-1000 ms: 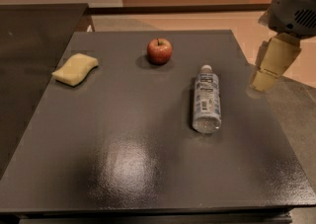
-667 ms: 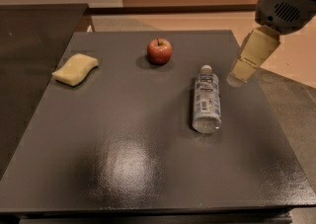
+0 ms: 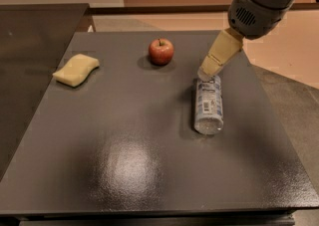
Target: Place blue plastic bottle upright
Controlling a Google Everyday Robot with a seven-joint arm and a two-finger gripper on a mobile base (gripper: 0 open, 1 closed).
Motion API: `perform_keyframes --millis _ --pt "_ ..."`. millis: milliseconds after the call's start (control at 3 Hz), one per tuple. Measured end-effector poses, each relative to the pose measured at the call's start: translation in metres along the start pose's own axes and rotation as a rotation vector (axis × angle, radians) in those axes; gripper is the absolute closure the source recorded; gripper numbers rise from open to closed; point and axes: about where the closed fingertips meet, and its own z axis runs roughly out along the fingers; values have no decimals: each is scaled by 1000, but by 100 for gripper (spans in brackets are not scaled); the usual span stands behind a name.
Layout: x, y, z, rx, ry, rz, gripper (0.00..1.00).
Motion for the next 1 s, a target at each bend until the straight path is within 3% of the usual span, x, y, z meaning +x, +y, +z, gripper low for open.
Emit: perform_keyframes --millis 1000 --pt "-4 9 39 -46 116 506 0"
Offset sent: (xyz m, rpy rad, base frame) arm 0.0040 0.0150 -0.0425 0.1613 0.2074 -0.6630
